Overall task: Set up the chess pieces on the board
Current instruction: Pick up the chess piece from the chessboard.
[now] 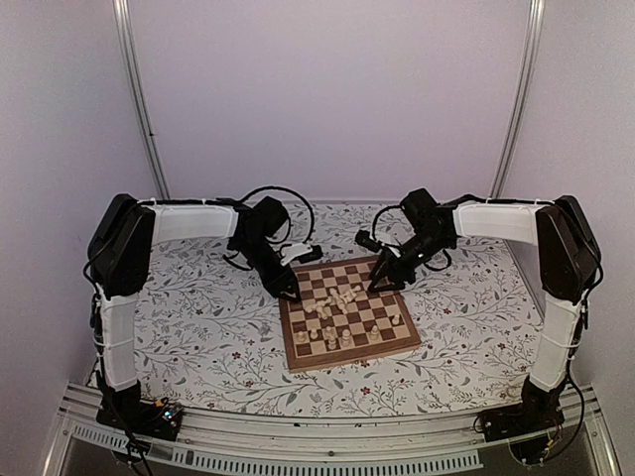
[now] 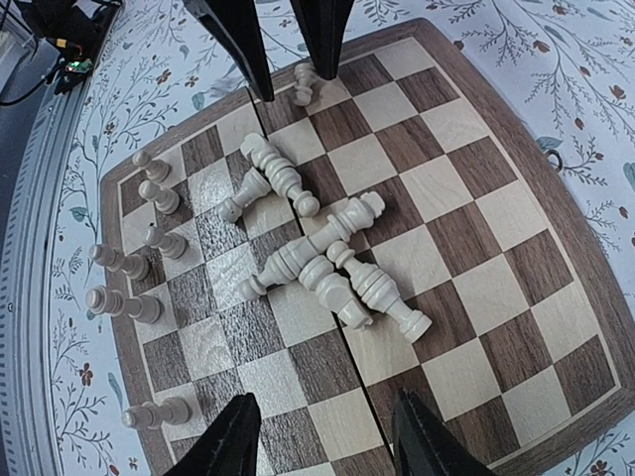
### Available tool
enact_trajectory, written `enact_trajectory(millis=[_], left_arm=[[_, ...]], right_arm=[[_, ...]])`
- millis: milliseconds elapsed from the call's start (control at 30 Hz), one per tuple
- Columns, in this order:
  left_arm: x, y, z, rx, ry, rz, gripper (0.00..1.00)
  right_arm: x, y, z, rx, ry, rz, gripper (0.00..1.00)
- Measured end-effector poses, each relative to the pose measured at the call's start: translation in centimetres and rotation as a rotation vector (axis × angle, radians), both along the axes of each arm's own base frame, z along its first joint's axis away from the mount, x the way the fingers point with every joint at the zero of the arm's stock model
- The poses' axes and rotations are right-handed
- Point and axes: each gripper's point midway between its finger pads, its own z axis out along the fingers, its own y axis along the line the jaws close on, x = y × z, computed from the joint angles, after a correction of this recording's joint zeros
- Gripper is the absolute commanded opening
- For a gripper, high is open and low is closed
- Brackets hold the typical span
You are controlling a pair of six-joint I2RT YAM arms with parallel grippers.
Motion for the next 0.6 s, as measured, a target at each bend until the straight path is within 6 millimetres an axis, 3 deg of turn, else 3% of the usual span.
enact_trajectory(millis=[367,600], left_arm=[[-2.2,1.4,-0.8,0.027,0.016,0.011,0.38],[-1.3,1.5,-1.0,0.082,-0.044,0.058,0.32]], right_arm=[[-0.5,-0.3,-0.7,-0.010,0.018,-0.001,0.48],[-0.4,-0.2,-0.6,-0.005,0.014,-0.001,0.48]])
